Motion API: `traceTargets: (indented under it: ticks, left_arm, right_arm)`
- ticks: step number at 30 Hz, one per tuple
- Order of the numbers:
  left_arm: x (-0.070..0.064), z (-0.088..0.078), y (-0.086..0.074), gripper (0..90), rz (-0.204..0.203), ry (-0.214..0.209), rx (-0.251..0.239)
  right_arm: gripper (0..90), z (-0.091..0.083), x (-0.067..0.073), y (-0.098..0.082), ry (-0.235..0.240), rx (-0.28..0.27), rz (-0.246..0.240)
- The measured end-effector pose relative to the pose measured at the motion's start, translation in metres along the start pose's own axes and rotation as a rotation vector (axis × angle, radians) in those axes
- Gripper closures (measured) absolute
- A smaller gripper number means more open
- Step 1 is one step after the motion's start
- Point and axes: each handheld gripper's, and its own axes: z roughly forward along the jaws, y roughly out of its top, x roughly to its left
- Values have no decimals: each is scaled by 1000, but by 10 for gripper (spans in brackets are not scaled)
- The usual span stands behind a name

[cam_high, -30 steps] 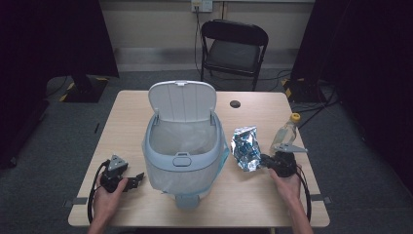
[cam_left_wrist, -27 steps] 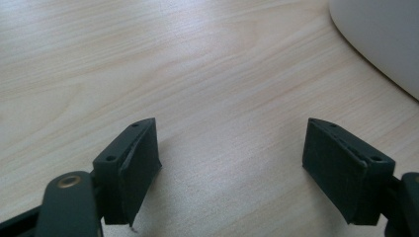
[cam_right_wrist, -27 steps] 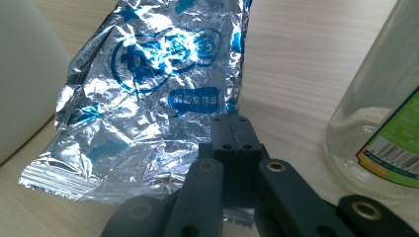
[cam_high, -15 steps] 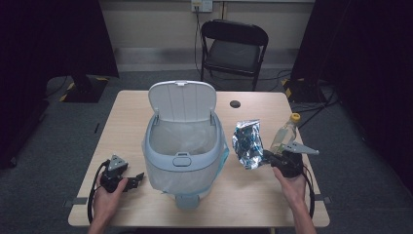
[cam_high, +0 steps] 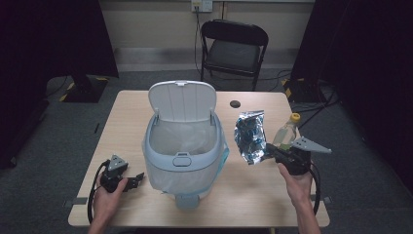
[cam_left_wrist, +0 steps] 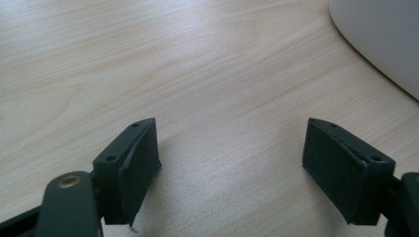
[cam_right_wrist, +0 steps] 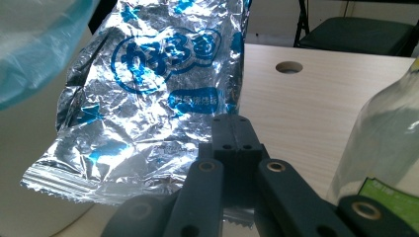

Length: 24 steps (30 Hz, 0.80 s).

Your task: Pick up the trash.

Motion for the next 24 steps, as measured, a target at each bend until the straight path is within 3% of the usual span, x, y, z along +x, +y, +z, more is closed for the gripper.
traceTargets:
  ticks: [11, 24]
  left_arm:
    - [0, 0, 0, 214, 2, 0, 1]
    - [0, 0, 0, 214, 1, 0, 1]
  right_arm:
    - [900, -12, 0, 25, 10, -54, -30]
    - [900, -28, 6, 68, 50, -166, -48]
